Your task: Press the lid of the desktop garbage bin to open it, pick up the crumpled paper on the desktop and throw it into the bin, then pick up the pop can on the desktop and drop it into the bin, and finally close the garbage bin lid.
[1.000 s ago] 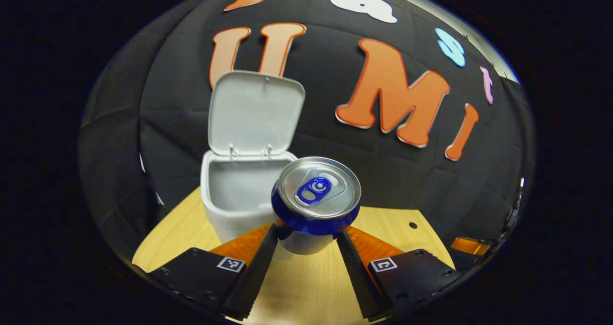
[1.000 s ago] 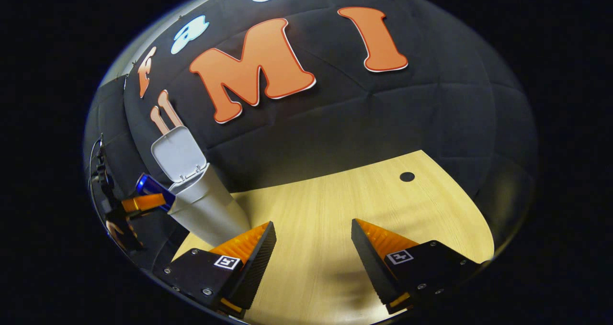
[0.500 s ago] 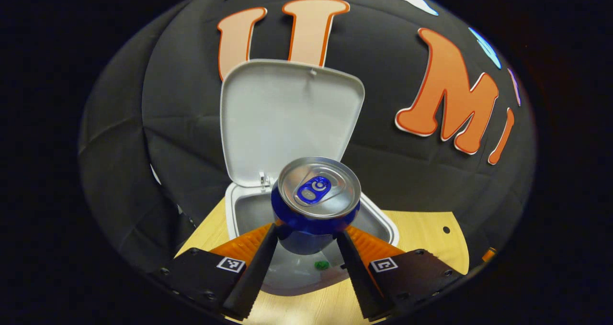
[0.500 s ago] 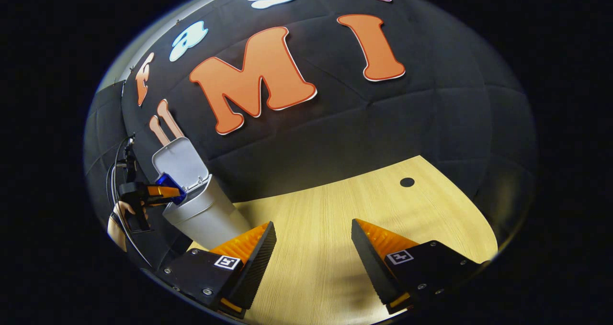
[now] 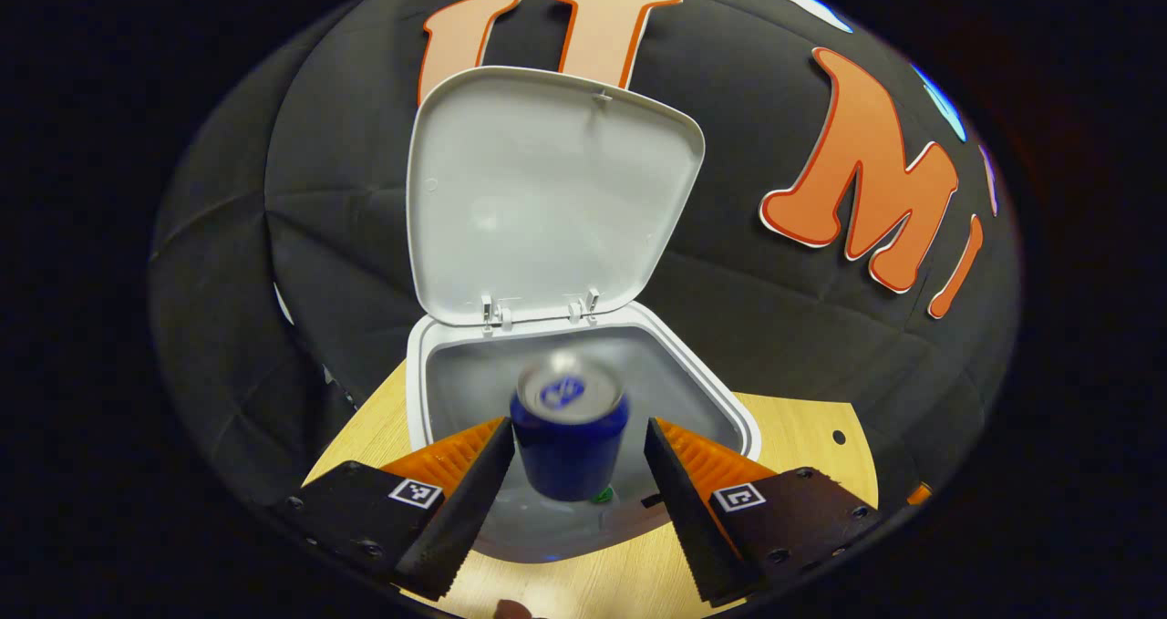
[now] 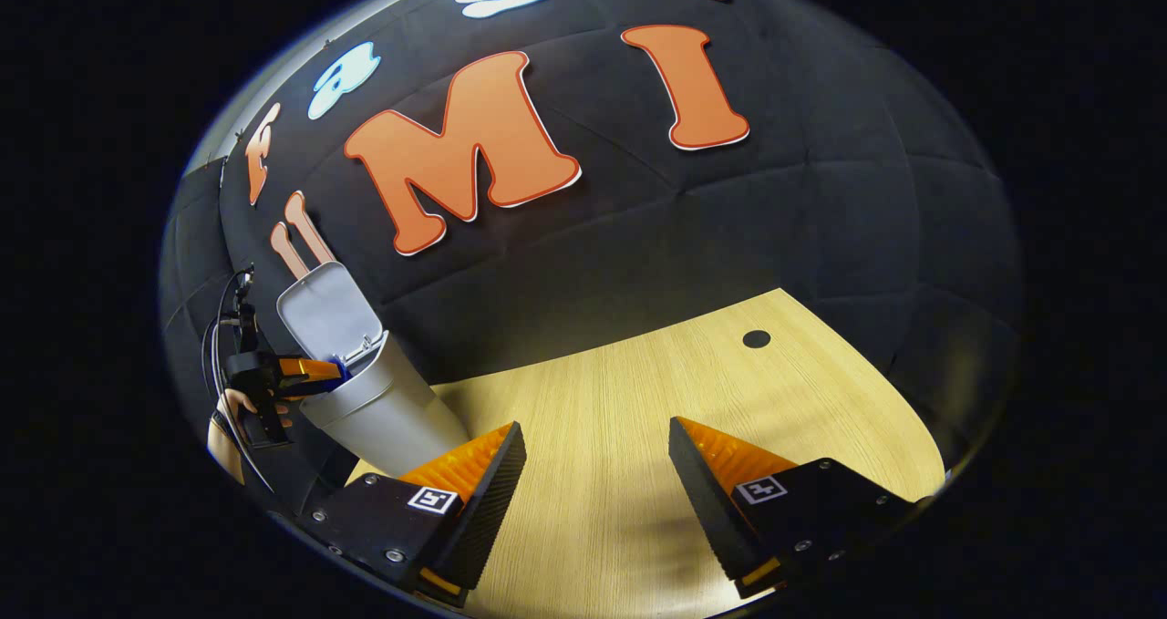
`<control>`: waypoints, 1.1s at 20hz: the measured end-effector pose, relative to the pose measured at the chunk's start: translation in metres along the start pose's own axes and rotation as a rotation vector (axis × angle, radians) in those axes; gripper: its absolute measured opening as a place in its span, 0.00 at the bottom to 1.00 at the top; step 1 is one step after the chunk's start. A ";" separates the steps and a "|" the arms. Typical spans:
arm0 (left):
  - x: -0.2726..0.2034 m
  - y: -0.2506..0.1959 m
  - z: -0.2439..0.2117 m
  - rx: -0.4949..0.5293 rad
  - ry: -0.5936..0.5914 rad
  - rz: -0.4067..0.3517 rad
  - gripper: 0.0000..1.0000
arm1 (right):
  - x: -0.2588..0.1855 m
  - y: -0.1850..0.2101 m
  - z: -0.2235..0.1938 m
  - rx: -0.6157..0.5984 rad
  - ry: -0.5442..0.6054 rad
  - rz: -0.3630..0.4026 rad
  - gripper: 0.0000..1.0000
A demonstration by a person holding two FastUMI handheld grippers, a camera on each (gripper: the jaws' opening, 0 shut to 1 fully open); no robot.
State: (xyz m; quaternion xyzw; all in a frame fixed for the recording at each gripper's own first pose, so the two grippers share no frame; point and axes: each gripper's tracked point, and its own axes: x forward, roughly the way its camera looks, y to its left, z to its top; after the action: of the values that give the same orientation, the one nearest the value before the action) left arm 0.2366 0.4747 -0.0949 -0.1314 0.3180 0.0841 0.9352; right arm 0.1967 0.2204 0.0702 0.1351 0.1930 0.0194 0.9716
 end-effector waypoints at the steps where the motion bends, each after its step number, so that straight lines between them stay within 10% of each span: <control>1: -0.006 -0.001 0.000 -0.005 -0.002 0.004 0.93 | 0.000 0.001 0.000 -0.001 0.001 0.003 0.95; 12: -0.112 -0.029 0.134 -0.025 -0.461 -0.043 0.90 | -0.004 0.006 -0.009 -0.002 0.014 0.043 0.95; 22: -0.035 -0.021 0.270 -0.026 -0.420 0.090 0.90 | -0.009 -0.007 -0.004 0.042 -0.014 0.038 0.95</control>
State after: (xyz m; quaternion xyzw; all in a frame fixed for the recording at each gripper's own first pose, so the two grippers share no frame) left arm 0.3691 0.5330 0.1370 -0.1086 0.1207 0.1553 0.9744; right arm 0.1864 0.2140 0.0679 0.1591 0.1839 0.0327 0.9694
